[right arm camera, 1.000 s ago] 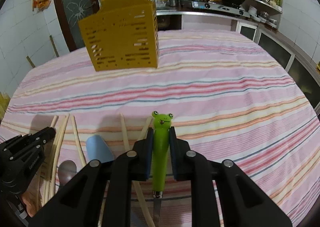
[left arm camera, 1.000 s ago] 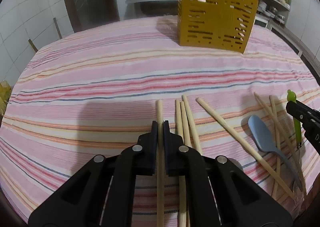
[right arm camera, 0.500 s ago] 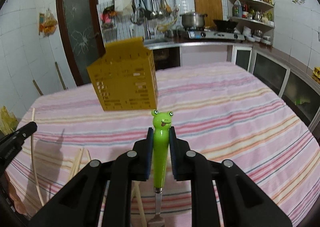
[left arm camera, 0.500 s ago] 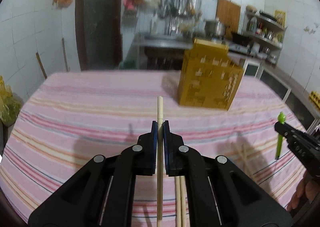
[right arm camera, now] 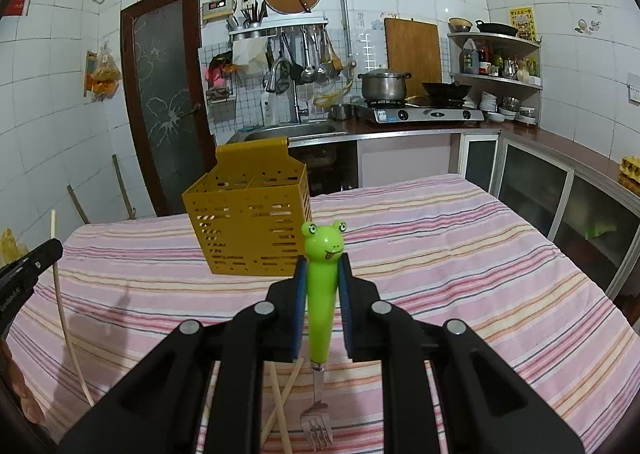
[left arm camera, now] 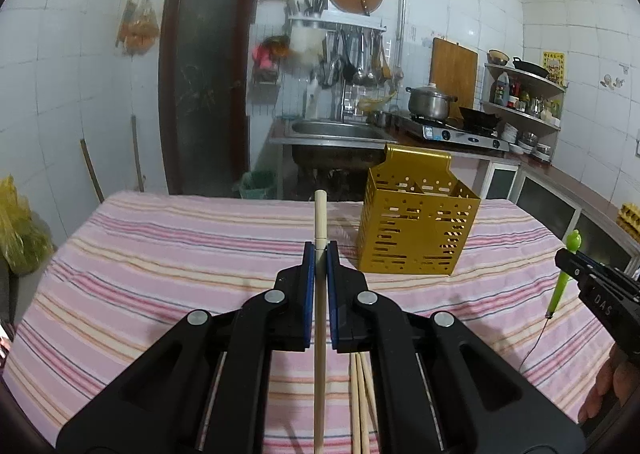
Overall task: Organize utensils
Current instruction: 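Carry the frog fork with the right tool into the yellow holder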
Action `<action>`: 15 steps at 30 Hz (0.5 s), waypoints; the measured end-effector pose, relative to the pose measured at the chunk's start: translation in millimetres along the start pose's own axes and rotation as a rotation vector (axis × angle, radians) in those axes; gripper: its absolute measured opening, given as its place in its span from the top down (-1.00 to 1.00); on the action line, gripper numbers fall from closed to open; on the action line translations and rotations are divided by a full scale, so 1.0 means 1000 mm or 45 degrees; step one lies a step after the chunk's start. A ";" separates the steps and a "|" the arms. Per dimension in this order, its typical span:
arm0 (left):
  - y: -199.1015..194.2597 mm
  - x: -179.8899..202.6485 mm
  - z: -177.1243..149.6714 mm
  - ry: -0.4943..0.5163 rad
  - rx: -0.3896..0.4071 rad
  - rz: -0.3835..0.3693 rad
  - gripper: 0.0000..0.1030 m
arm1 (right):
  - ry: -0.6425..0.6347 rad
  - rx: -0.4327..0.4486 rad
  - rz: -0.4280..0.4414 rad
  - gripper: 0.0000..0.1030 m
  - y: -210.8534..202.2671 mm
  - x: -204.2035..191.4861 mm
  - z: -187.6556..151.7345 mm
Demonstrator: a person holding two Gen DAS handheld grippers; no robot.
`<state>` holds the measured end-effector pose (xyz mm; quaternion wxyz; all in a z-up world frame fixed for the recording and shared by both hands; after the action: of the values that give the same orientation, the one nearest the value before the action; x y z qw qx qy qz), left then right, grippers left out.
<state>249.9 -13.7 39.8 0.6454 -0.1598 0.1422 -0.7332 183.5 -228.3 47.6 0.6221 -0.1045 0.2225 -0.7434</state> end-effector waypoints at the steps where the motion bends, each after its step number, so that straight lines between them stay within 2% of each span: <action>1: 0.000 0.001 0.001 0.003 0.002 -0.002 0.91 | 0.007 0.011 0.003 0.69 -0.001 0.000 0.001; 8: -0.002 0.006 0.019 0.016 0.074 -0.009 0.91 | 0.012 0.104 0.008 0.70 -0.012 -0.006 0.025; 13: 0.001 0.017 0.057 0.015 0.140 -0.045 0.91 | 0.024 0.184 0.035 0.70 -0.009 -0.015 0.066; 15: -0.001 0.025 0.084 0.022 0.201 -0.063 0.91 | 0.025 0.227 0.042 0.70 -0.009 -0.020 0.087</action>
<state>281.5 -38.5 118.2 0.6363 -0.1057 0.0855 -0.7593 217.2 -225.7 130.4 0.6389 -0.0376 0.1632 -0.7508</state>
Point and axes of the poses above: each gripper's, at about its wrist camera, not at the fingertips, and y roughly the way its jaws point, x to its right, z to its top, the point moved 7 cm from there along y, roughly the way its jaws point, and after that the axes turned 1 degree about y, right-handed, at the moved point
